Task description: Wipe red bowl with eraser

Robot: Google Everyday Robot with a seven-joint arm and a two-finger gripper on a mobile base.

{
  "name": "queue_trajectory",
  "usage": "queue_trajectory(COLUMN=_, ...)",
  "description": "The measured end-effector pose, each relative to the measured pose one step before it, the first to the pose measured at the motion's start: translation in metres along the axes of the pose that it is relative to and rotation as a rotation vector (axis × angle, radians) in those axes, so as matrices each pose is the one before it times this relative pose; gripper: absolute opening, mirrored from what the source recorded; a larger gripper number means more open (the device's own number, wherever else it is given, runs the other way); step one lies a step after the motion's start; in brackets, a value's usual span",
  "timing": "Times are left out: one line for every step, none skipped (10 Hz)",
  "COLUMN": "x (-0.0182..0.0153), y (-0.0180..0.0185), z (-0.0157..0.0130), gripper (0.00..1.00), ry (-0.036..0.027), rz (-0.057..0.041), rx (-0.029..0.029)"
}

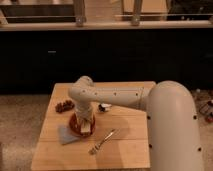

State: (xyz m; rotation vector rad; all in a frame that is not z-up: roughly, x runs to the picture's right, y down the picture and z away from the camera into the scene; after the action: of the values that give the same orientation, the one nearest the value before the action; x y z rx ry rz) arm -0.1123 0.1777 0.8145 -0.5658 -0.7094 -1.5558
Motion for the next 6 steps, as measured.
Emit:
queue_trajectory(x=0.00286, y=0.0053, z=-0.00073, gripper=0.0, ry=0.00452, rz=0.01383, rx=-0.00971)
queue_trajectory(x=0.00653, y=0.00389, z=-0.00132, gripper=0.0, ry=0.00765, rz=0.01229, rx=-0.00898)
queue_trajectory(x=0.00695, y=0.00287, z=-0.00126, gripper=0.0, ry=0.00582, rz=0.01016, rx=-0.00933)
queue_trajectory(x=0.00991, y=0.00247, z=-0.00176, gripper=0.0, ry=0.01174, rz=0.00559, rx=-0.01055)
queue_trajectory(x=0.0059, y=-0.0016, z=-0.00174, gripper=0.0, ry=0.00375, rz=-0.00567, rx=-0.00466)
queue_trajectory(x=0.00777, y=-0.00303, z=-0.00152, gripper=0.0, ry=0.00424, rz=-0.01002, rx=-0.00569)
